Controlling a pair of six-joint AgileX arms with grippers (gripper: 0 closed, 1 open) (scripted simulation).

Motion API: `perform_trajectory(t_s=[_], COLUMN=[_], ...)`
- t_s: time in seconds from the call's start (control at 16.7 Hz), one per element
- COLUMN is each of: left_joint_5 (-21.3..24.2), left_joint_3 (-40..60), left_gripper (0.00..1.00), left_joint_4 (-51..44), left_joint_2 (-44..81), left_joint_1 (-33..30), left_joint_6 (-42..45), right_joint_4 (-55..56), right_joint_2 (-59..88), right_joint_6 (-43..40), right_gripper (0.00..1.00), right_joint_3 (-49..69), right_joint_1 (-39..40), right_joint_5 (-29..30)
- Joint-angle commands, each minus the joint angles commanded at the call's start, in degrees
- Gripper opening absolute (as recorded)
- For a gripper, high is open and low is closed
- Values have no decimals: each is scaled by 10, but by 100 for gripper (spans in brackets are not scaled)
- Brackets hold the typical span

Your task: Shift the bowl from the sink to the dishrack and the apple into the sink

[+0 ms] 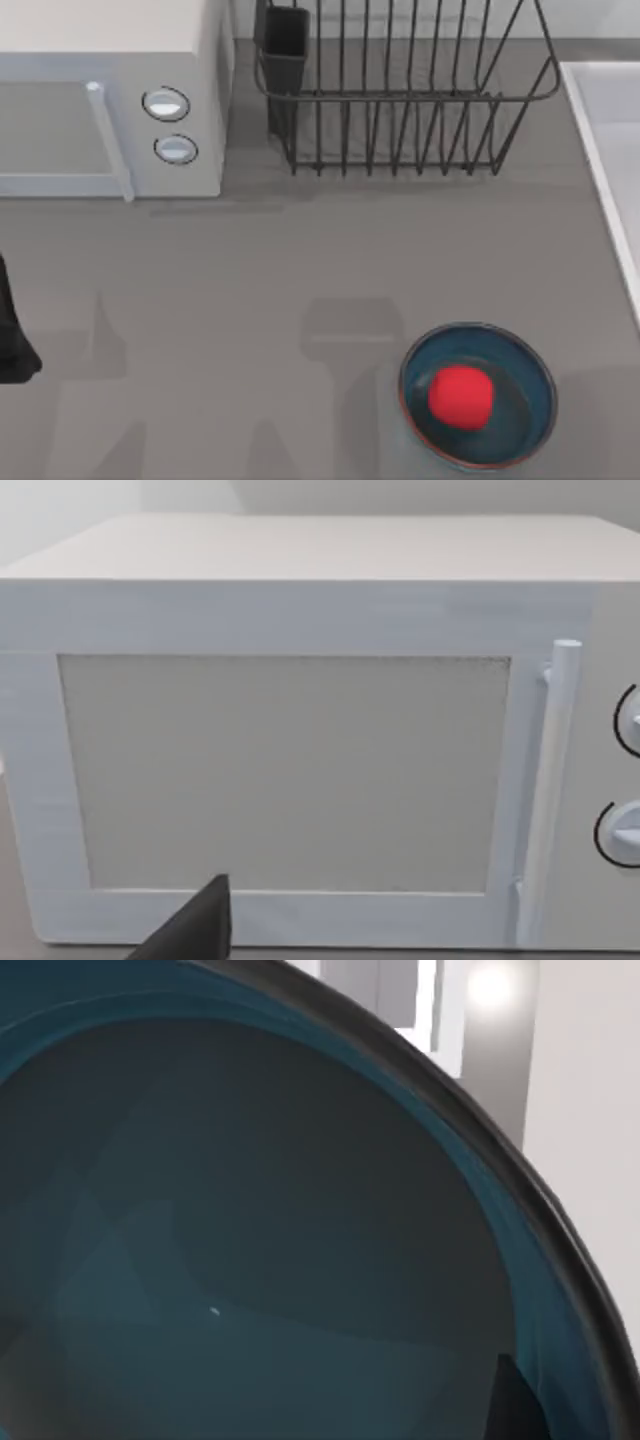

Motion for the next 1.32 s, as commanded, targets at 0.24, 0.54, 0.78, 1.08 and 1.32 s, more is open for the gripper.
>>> perform_trajectory(t_s=[0.24,0.54,0.78,1.08,1.32], left_joint_5=[0,0,0,0,0], left_joint_3=[0,0,0,0,0], left_gripper=[100,100,100,100,100], left_joint_4=[0,0,0,0,0], left_joint_2=[0,0,0,0,0], left_joint_1=[0,0,0,0,0], left_joint_6=[0,0,0,0,0], right_joint_4=[145,370,566,767,831], right_joint_2=[23,64,82,80,72], right_joint_6=[90,216,307,380,401], right_gripper=[0,0,0,0,0], right_joint_3=[15,11,-1,-8,-8], right_joint_1=[170,433,625,776,817], right_joint_5=[86,216,319,423,461])
